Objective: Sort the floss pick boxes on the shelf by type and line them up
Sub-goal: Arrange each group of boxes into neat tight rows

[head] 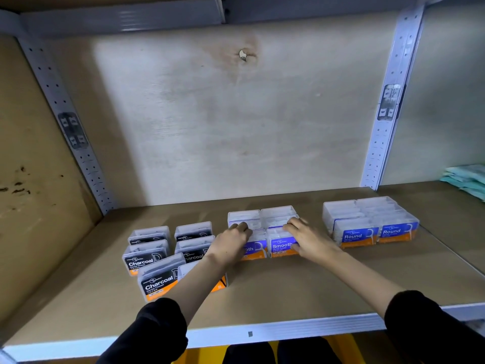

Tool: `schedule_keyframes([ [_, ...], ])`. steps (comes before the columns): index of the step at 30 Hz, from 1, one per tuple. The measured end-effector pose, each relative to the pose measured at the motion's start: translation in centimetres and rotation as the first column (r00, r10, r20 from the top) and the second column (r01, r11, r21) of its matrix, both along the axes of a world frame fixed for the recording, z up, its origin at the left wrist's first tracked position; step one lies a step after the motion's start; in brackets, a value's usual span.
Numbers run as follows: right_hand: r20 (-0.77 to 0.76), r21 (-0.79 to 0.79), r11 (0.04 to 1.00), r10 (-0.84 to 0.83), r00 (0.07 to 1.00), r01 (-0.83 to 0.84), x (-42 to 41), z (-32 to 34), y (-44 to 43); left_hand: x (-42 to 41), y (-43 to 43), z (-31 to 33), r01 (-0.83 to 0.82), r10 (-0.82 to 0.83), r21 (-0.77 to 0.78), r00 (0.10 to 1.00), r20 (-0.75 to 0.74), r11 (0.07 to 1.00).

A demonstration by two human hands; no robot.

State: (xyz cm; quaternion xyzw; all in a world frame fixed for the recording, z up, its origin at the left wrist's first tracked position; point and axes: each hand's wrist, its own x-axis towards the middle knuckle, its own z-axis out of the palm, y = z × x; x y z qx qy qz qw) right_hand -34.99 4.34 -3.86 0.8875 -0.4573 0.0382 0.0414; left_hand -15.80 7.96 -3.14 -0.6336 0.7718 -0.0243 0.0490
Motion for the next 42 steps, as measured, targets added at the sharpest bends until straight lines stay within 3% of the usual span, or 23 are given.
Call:
schedule_keyframes([
  [32, 0.078, 0.017, 1.000, -0.018, 0.997, 0.016, -0.1, -0.1, -0.2, 0.5, -0.3, -0.5, 0.007, -0.008, -0.022, 0.996, -0.087, 1.000],
  [38, 0.298, 0.102, 0.994, -0.064, 0.953, 0.034, -0.1, -0.2, -0.6, 0.8, -0.5, -0.2, -0.007, -0.024, -0.127, 0.969, -0.247, 0.992],
  [42, 0.451, 0.120, 0.993, -0.069, 0.890, 0.016, 0.7, 0.2, -1.6, 0.6, -1.6, 0.5, 0.032, -0.051, -0.074, 0.962, -0.270, 0.997],
])
